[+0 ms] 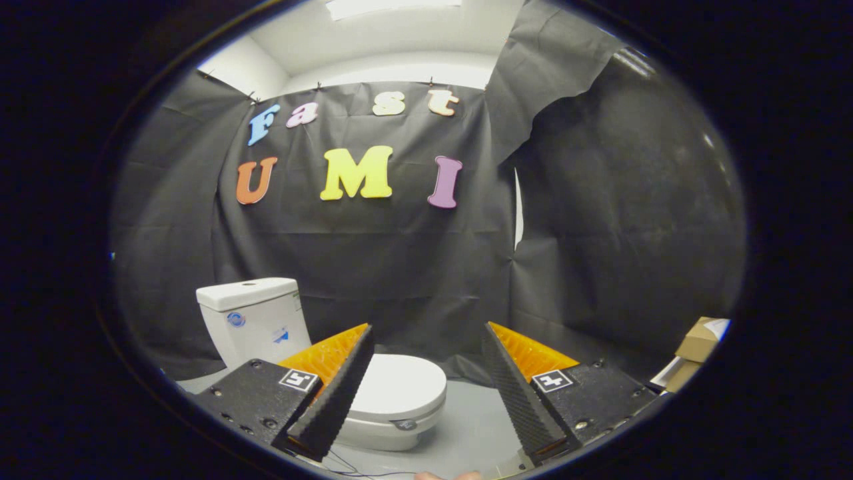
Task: Open the toilet lid.
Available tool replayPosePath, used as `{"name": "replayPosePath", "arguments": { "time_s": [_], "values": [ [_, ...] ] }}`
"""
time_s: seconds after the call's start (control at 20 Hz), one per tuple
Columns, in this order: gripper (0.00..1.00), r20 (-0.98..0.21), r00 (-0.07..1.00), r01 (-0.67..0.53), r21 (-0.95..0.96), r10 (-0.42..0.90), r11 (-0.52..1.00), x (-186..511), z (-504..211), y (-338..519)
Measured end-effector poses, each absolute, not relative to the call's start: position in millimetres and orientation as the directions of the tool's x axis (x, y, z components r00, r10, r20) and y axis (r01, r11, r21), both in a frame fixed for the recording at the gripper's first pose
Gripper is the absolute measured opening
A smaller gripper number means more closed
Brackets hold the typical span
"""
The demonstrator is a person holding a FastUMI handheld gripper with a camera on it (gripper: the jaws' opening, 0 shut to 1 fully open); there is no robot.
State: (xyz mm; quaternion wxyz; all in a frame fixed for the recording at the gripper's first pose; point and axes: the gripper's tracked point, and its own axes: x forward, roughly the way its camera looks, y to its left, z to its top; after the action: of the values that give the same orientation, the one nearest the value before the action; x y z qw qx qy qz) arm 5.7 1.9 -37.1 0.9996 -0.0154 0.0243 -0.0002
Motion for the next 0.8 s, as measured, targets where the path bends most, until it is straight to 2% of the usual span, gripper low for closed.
{"name": "replayPosePath", "arguments": {
  "time_s": [0.4,0.8],
  "values": [
    [1.00,-0.049,0.999,-0.008,-0.011,0.007,1.000,6,-41,9],
    [1.00,-0.156,0.987,-0.023,0.073,0.034,0.997,24,-76,31]
  ]
}}
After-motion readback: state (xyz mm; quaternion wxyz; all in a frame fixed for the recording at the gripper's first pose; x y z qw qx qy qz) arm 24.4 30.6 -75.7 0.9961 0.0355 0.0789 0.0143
